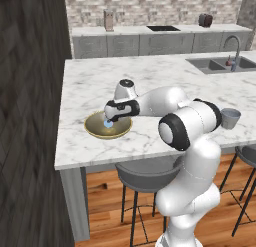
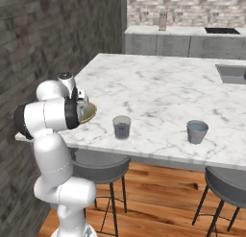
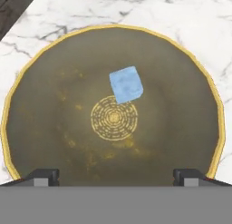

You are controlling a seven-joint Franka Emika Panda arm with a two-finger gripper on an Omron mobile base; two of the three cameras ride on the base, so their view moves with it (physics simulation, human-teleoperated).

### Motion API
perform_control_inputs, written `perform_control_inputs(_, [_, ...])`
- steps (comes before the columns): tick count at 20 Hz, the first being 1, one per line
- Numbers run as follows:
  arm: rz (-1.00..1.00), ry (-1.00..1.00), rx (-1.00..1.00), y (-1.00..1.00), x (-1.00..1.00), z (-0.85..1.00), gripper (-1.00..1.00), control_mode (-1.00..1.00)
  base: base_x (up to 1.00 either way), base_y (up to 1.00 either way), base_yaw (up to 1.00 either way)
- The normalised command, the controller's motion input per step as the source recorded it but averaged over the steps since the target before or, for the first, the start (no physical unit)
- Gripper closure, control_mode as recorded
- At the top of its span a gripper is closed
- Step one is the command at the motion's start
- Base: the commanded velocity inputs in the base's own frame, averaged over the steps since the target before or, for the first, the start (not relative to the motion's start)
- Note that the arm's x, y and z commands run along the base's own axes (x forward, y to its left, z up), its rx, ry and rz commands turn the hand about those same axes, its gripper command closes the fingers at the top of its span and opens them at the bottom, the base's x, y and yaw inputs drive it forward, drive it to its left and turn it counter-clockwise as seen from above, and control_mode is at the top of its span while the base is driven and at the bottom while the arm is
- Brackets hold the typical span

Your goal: There are four ice cubes in the ice bowl. Place two ice cubes in each glass of water.

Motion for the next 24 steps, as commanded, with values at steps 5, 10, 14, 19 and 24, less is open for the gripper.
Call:
perform_control_inputs(5, [0.0, 0.0, 0.0, 0.0, 0.25, -0.21, -1.0, -1.0, 0.0, 0.0, 0.0])
perform_control_inputs(10, [0.0, 0.01, 0.0, 0.08, 0.13, -0.34, -1.0, -1.0, 0.0, 0.0, 0.0])
perform_control_inputs(14, [0.0, 0.0, 0.0, 0.1, 0.3, -0.19, -1.0, -1.0, 0.0, 0.0, 0.0])
perform_control_inputs(19, [0.0, 0.0, -0.01, 0.0, 0.4, -0.12, -1.0, -1.0, 0.0, 0.0, 0.0])
perform_control_inputs(24, [0.0, 0.0, 0.0, 0.03, 0.42, -0.12, -1.0, -1.0, 0.0, 0.0, 0.0])
